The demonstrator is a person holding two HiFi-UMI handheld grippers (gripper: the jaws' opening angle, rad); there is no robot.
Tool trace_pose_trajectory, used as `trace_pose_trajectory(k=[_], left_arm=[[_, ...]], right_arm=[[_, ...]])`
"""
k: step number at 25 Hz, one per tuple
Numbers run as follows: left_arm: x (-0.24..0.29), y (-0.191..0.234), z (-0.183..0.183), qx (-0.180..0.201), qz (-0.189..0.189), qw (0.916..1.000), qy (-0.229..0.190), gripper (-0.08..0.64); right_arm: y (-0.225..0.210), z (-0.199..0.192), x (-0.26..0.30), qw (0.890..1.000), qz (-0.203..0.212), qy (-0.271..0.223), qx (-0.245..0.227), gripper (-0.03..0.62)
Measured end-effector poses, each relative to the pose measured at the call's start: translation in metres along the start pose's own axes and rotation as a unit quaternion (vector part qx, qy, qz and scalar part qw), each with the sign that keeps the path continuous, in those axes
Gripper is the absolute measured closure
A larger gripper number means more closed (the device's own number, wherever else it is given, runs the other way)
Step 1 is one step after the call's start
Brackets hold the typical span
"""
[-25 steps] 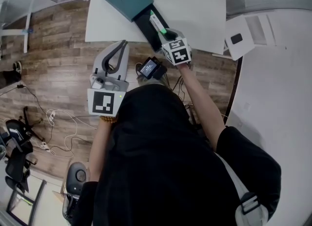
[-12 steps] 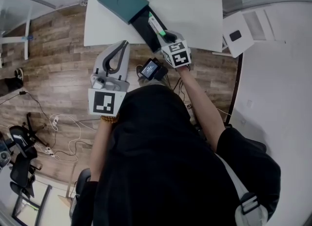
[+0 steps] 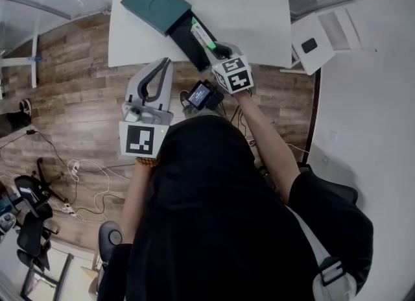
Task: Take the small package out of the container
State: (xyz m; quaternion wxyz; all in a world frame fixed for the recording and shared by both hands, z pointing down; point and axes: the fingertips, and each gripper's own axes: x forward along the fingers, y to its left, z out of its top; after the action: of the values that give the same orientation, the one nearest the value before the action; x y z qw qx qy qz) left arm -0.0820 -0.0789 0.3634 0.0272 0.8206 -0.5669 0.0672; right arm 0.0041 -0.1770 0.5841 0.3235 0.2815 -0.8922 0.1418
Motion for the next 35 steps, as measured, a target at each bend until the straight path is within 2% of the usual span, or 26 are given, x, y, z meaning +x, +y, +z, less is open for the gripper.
trace_pose_trajectory(k=[18,29,35], left_arm=[[0.008,-0.016,0.007,0.009,-0.006,0.9999,-0.009,0.557],[0.007,-0.019,0.007,0.01,-0.006,0.9999,-0.005,0.557],[0.007,-0.021,0.009,0.008,-0.01,0.9999,-0.011,0.557]], right_arm=[[-0.001,0.02,-0.021,0.999,0.013,-0.038,0.01,0.506],[0.004,0.041,-0.037,0.995,0.035,-0.074,0.054,0.506],[0.007,0.05,-0.049,0.996,0.019,-0.088,0.024,0.506]])
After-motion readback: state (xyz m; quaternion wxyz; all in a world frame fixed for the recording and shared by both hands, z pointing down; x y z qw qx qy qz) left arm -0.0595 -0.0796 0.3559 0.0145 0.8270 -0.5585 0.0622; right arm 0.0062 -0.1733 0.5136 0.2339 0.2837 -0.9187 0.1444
